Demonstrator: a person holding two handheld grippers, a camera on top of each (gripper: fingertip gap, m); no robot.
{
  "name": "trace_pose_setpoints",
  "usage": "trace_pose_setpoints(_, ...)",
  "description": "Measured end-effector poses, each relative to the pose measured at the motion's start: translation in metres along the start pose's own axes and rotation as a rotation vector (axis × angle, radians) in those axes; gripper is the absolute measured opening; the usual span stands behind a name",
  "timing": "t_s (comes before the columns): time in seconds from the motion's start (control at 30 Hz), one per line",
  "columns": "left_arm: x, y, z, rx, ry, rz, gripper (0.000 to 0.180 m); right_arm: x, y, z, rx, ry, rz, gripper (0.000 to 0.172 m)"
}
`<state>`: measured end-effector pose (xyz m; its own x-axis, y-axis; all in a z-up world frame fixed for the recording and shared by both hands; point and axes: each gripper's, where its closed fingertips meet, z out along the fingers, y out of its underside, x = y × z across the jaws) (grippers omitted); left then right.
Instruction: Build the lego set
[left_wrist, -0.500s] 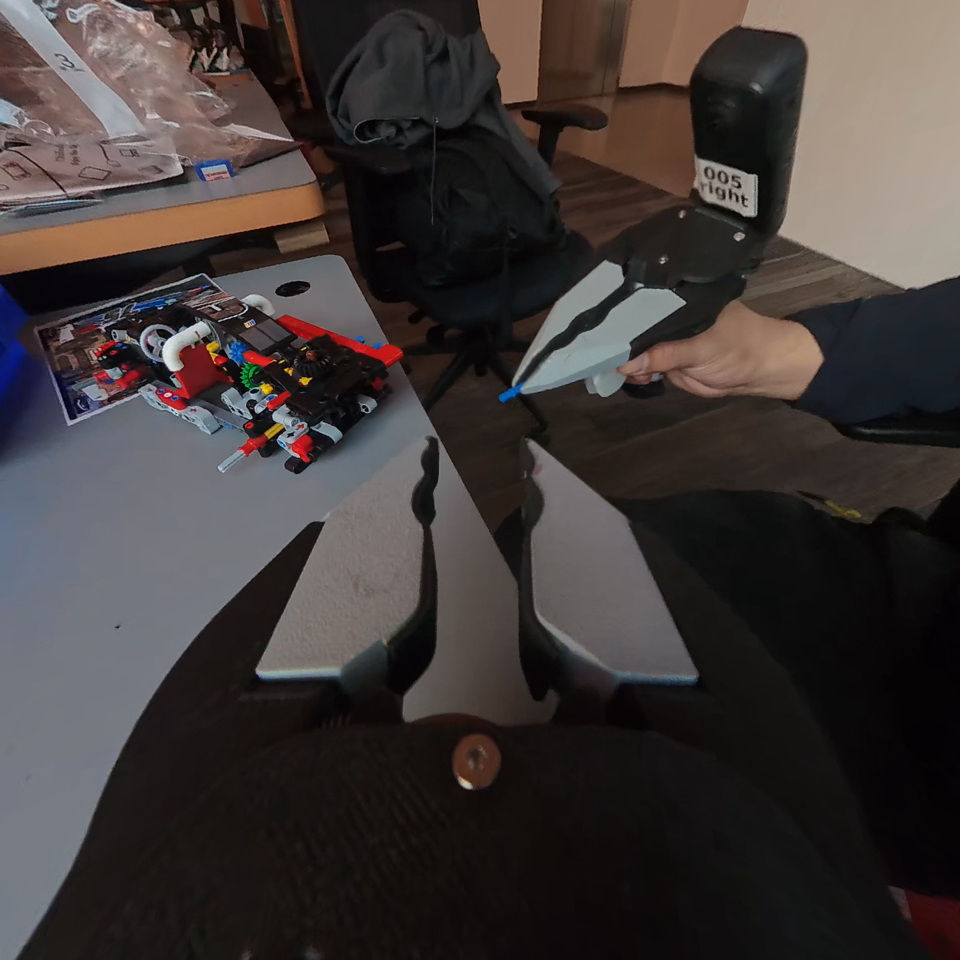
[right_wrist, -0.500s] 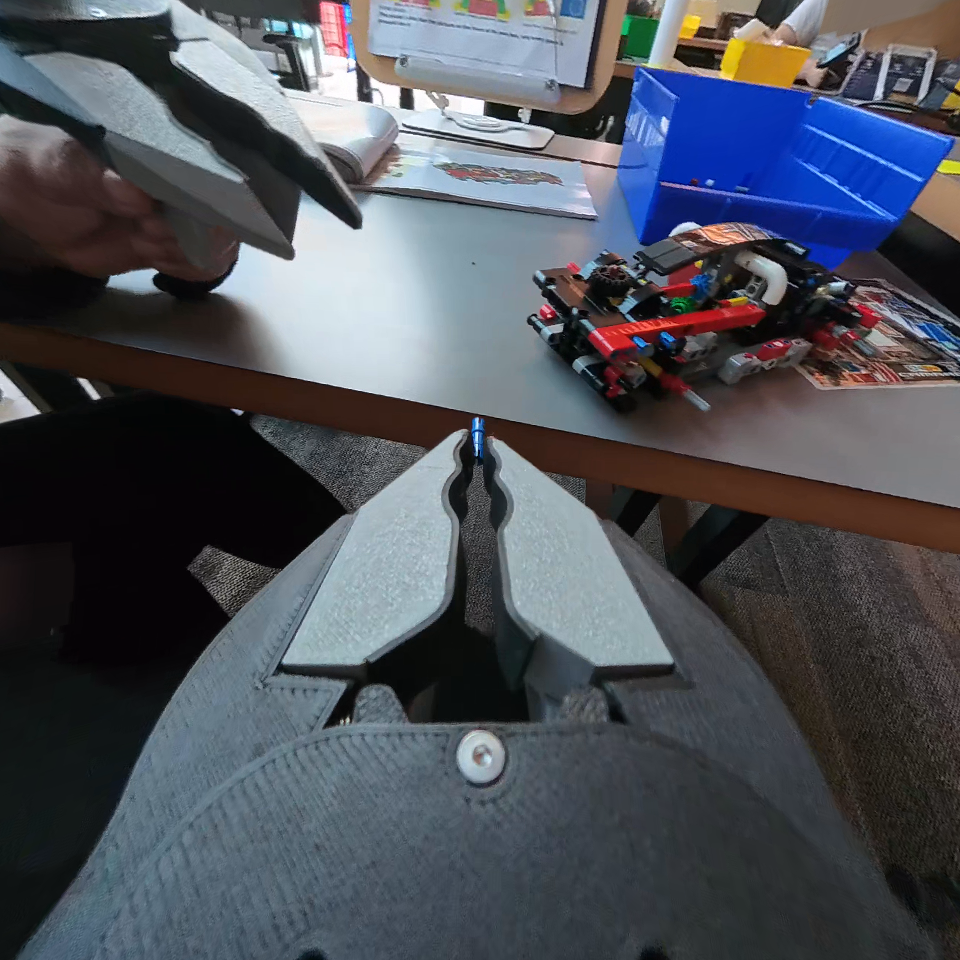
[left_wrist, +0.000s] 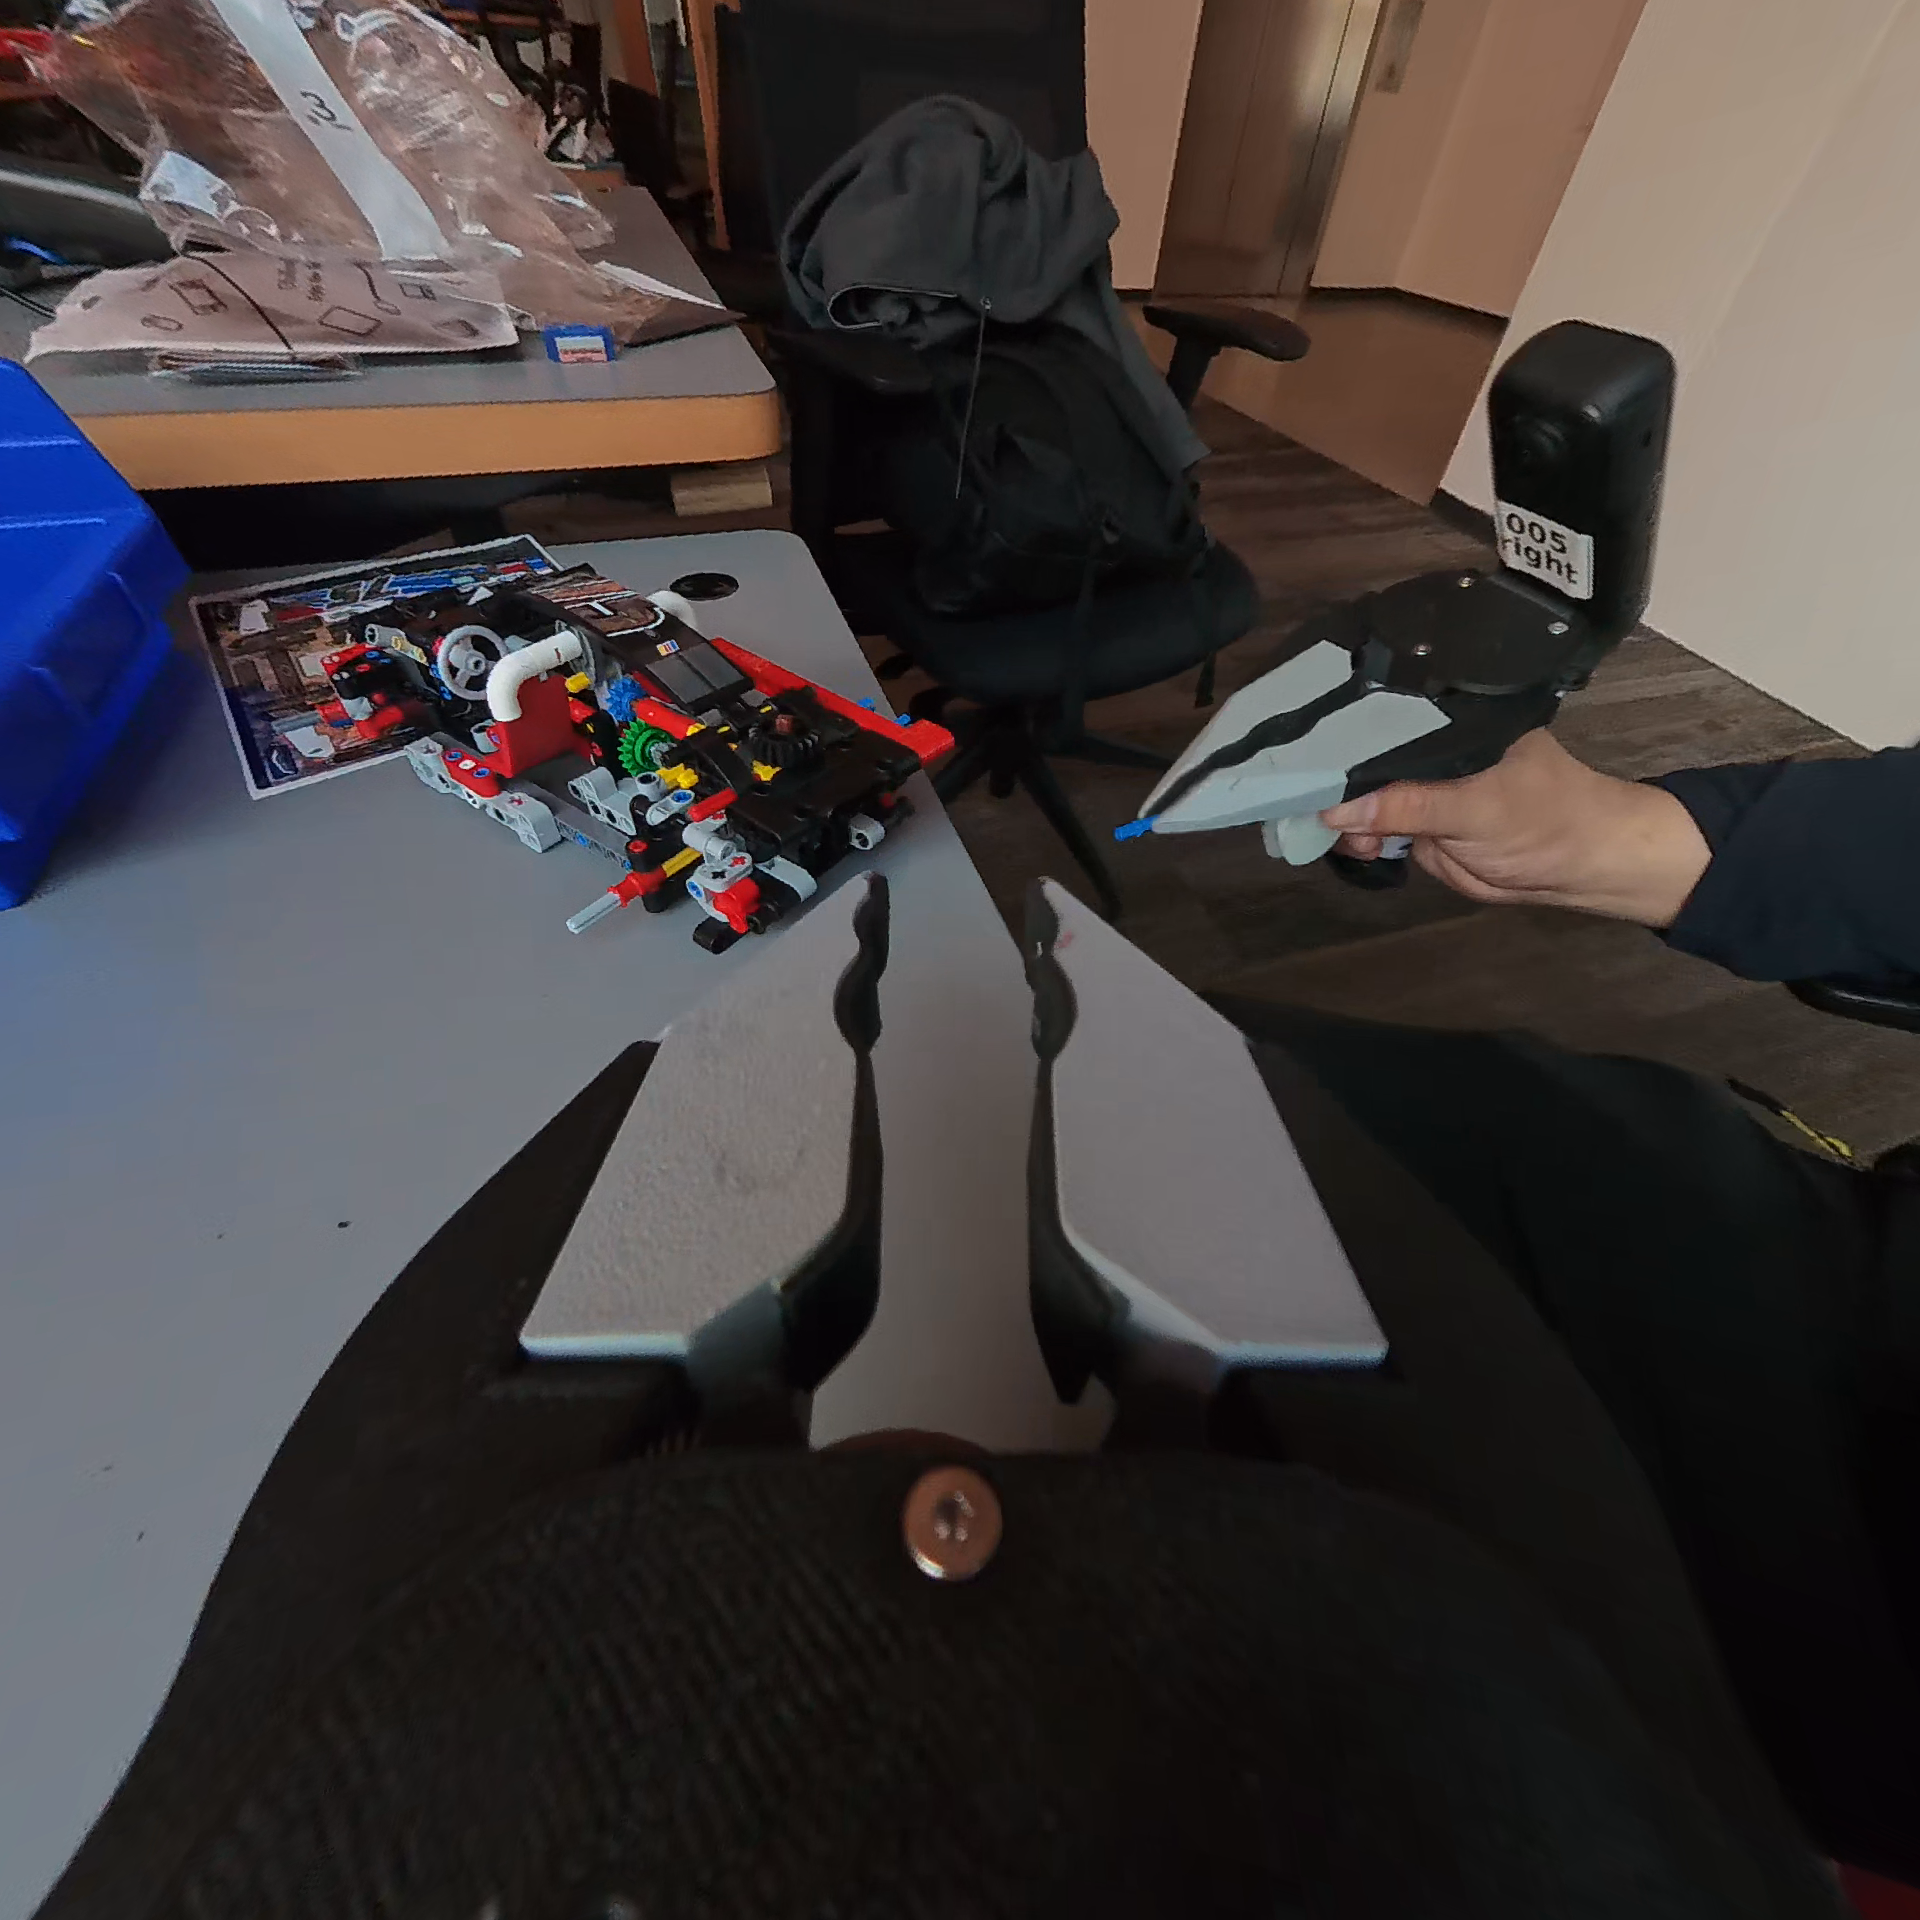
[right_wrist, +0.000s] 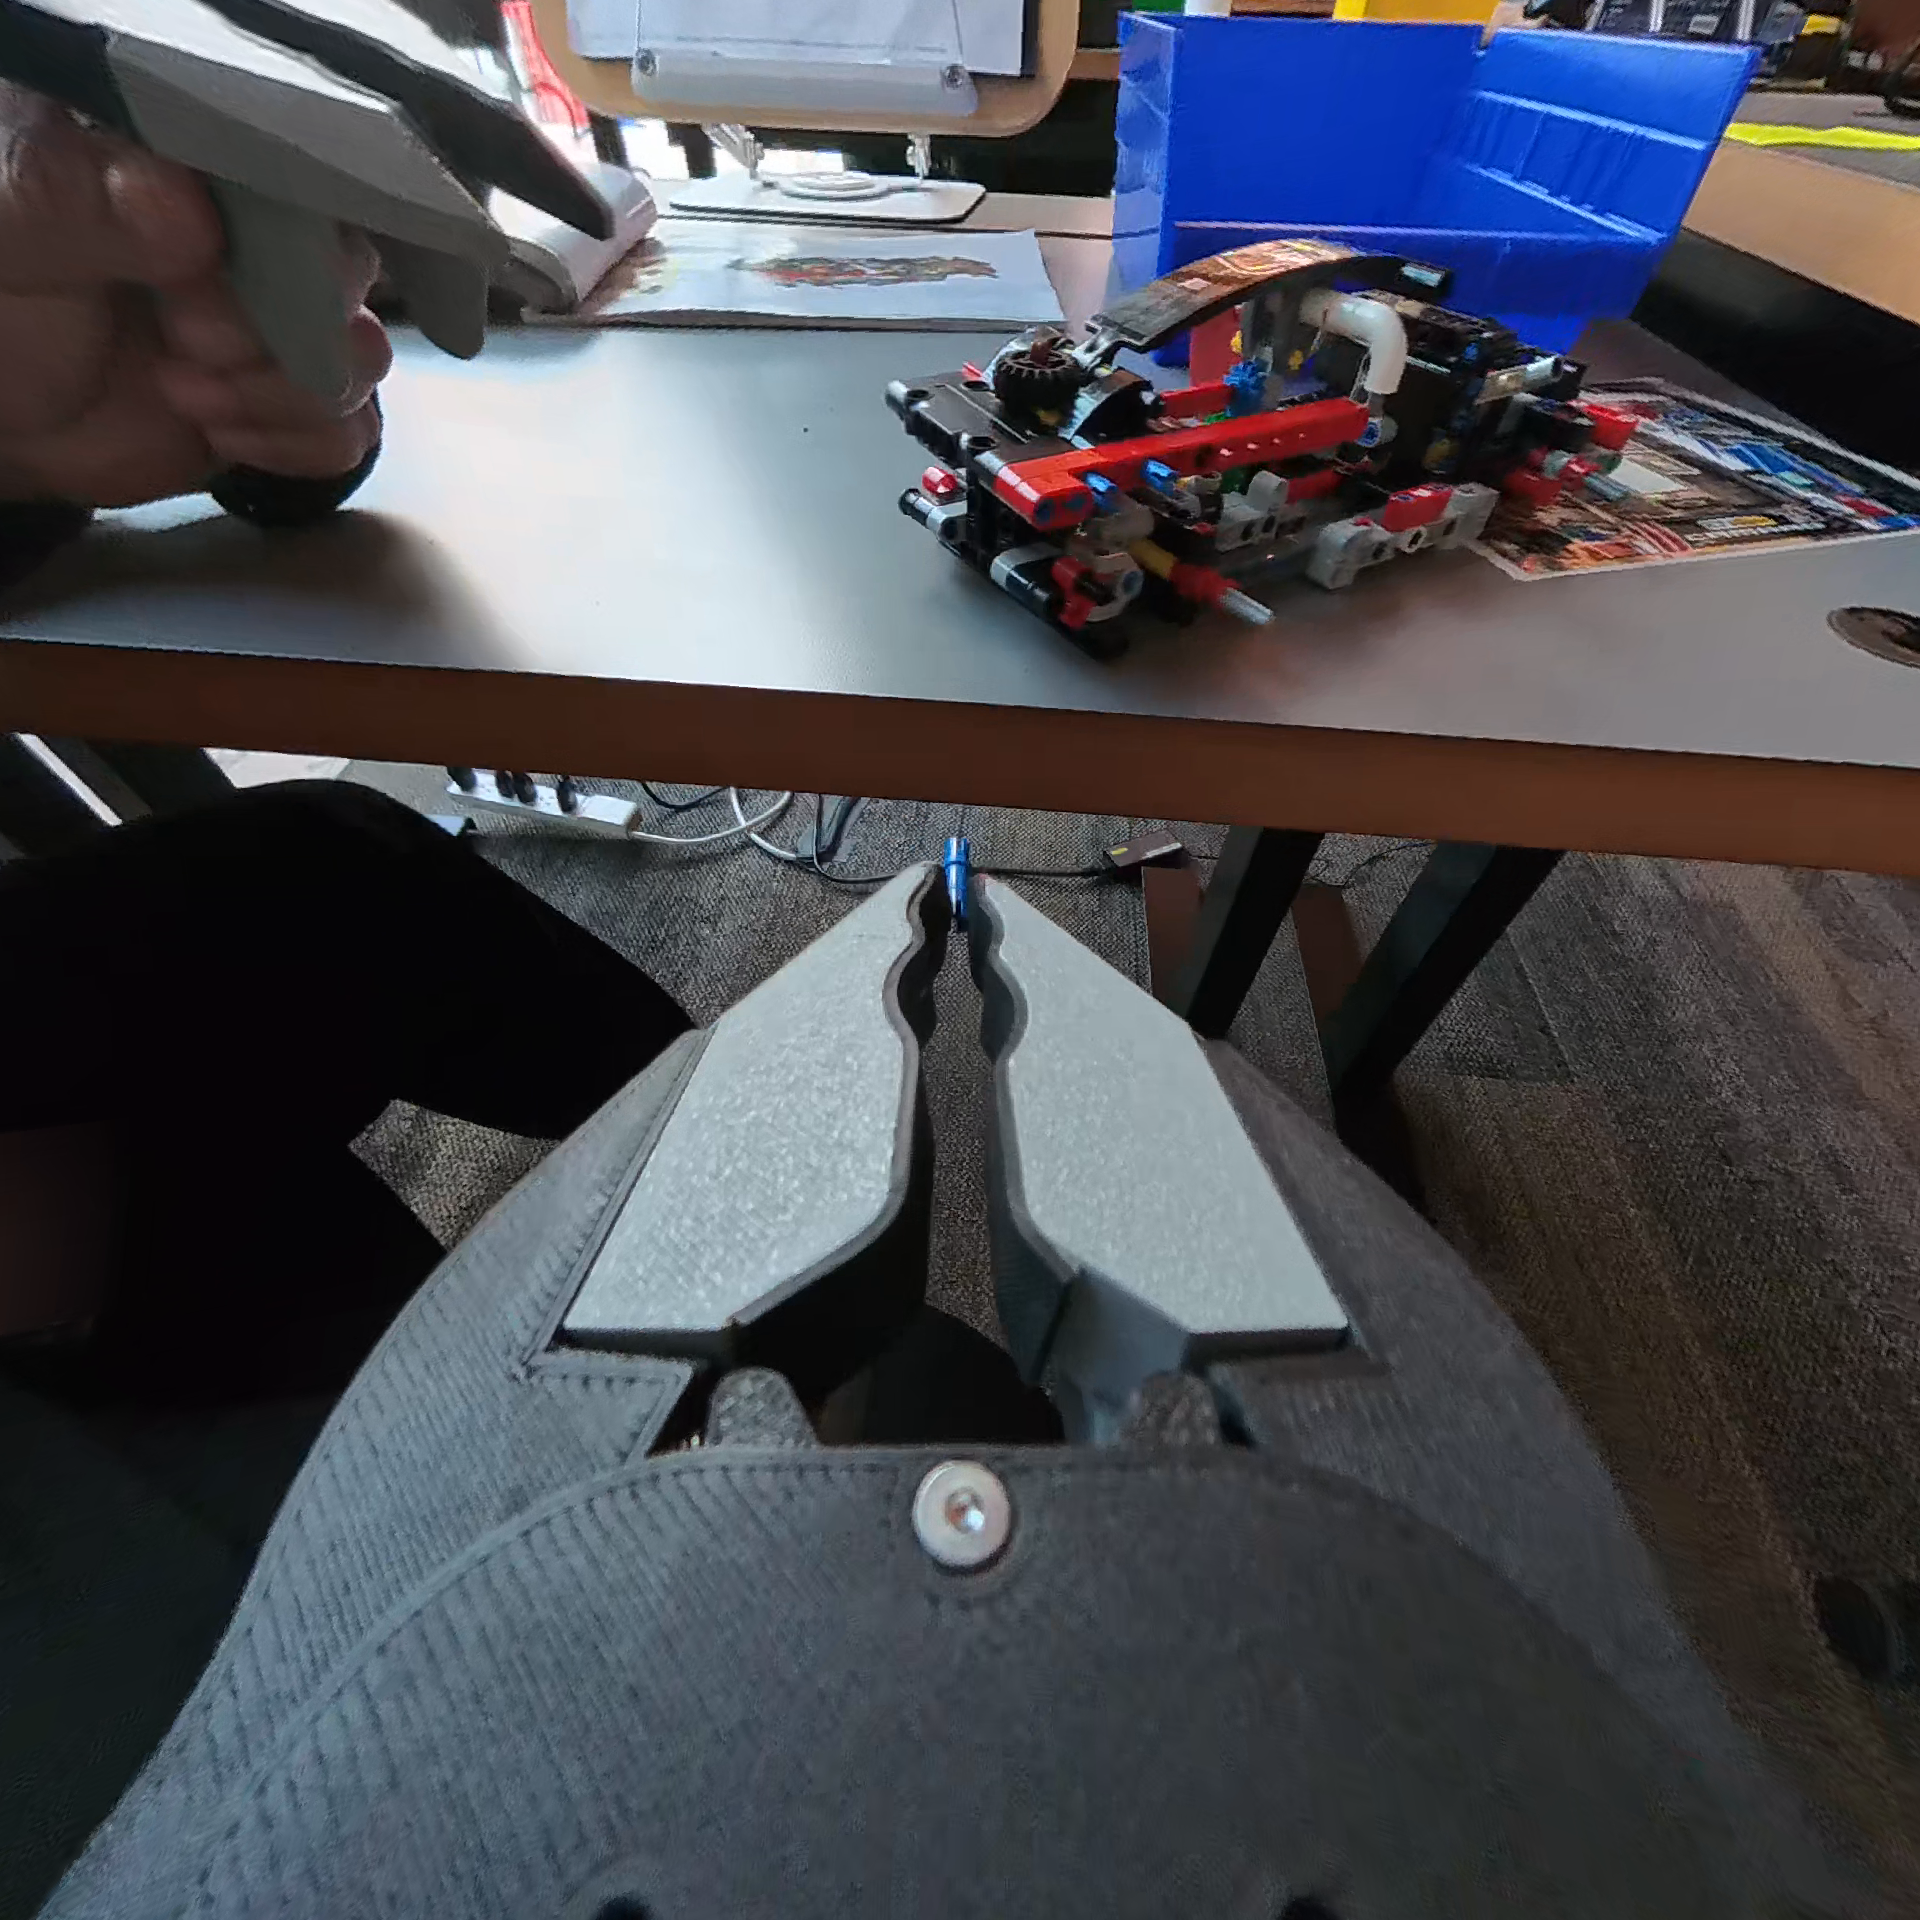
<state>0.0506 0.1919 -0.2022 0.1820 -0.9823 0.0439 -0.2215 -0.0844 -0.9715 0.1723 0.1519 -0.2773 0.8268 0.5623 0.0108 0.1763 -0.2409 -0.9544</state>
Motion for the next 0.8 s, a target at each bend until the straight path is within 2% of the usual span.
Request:
trace_pose_setpoints(0.33, -0.001, 0.009, -0.002, -0.054, -0.024, 0.055, 0.024, -0.006, -0.006, 0.013, 0.013, -0.063, 0.024, 0.001)
trace_pose_setpoints(0.63, -0.018, 0.017, -0.012, -0.098, -0.032, 0.017, 0.027, -0.009, -0.045, 0.007, 0.061, -0.146, -0.08, 0.001)
trace_pose_setpoints(0.8, -0.023, 0.039, 0.01, -0.275, -0.018, 0.017, 0.011, 0.007, -0.037, 0.018, 0.02, -0.174, -0.16, 0.001)
